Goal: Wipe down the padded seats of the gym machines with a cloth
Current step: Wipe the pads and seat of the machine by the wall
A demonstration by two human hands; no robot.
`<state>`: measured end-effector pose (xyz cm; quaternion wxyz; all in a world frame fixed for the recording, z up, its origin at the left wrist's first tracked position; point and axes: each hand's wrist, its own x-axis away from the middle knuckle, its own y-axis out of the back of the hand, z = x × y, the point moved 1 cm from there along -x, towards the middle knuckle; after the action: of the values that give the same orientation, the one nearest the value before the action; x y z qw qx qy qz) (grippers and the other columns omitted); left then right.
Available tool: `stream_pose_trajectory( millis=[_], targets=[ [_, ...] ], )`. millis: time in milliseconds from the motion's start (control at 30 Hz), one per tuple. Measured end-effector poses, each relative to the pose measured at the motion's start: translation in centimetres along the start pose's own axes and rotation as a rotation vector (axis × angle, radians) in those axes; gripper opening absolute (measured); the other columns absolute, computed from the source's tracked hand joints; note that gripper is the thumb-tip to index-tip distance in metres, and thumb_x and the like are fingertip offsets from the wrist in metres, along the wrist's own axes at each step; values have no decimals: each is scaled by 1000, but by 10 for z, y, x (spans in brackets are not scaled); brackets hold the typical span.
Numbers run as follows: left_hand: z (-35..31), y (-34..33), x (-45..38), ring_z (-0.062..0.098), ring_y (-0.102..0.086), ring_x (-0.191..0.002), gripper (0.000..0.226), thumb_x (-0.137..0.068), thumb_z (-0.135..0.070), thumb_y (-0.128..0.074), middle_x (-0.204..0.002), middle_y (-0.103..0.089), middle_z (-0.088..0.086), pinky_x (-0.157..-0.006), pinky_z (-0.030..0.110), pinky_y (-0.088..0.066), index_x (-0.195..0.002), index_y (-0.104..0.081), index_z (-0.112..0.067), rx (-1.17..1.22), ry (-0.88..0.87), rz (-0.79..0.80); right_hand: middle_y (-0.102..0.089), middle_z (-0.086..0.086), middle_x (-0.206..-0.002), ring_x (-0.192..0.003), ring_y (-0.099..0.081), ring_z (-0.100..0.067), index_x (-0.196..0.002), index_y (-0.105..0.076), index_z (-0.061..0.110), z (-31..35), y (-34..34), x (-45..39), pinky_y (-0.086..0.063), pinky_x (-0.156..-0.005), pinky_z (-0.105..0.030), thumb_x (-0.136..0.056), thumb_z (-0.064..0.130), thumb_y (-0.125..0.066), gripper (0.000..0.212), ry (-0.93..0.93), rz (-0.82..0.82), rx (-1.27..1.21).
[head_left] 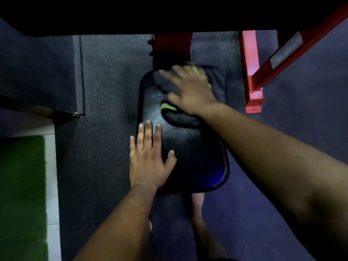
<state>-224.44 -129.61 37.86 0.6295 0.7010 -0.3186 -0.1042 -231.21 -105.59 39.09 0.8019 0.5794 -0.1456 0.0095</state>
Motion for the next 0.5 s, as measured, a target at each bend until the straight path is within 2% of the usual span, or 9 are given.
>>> stream_pose_trajectory(
  millis=[100,167,233,300,367,433,500],
  targets=[
    [0,-1,1,26,5,-159,85,-93,-55,-35,-173,4,7,-127,57,-13,-165,-9,-18,30,-2,-4,-12,7,-171,-156,-15,-29,-159,-26,42,-22,-15,67,-28,-119,-57,-87,54,-44,75,-268,-122,-264],
    [0,0,1,26,3,-160,86,-92,-55,-37,-173,3,7,-126,58,-14,-165,-9,-19,46,9,-1,-9,3,-172,-155,-17,-32,-160,-28,35,-10,-30,119,-30,-119,-58,-86,50,-44,78,-317,-153,-324],
    [-1,-1,-1,26,2,-160,87,-90,-55,-38,-173,1,7,-125,59,-15,-165,-11,-19,64,18,-2,-10,3,-172,-154,-18,-36,-160,-29,34,3,-36,148,-30,-118,-58,-84,48,-45,79,-331,-141,-273],
    [-2,-1,0,27,0,-160,87,-89,-54,-40,-173,-1,7,-125,59,-14,-164,-14,-19,78,20,-5,-14,-1,-171,-153,-17,-41,-160,-31,31,-3,-34,127,-26,-121,-59,-85,48,-44,78,-229,-99,-184],
    [-2,-2,0,27,-1,-160,87,-89,-54,-40,-173,-3,7,-125,59,-14,-164,-15,-19,81,14,-25,-16,-5,-171,-155,-13,-41,-161,-28,33,-16,-20,70,-24,-122,-60,-87,51,-40,77,-164,-98,-121],
    [-1,-3,1,27,1,-160,87,-90,-54,-40,-173,-2,7,-126,58,-13,-164,-13,-19,77,2,-29,-15,-2,-171,-156,-10,-36,-161,-21,39,-20,-9,23,-26,-119,-62,-91,55,-40,74,-258,-61,-106],
    [0,-5,0,26,1,-160,87,-90,-54,-39,-173,-2,7,-126,57,-12,-165,-12,-19,79,0,-54,-14,1,-171,-156,-12,-32,-161,-20,39,-10,-10,12,-29,-116,-63,-94,54,-42,73,-337,-67,-92]
  ],
)
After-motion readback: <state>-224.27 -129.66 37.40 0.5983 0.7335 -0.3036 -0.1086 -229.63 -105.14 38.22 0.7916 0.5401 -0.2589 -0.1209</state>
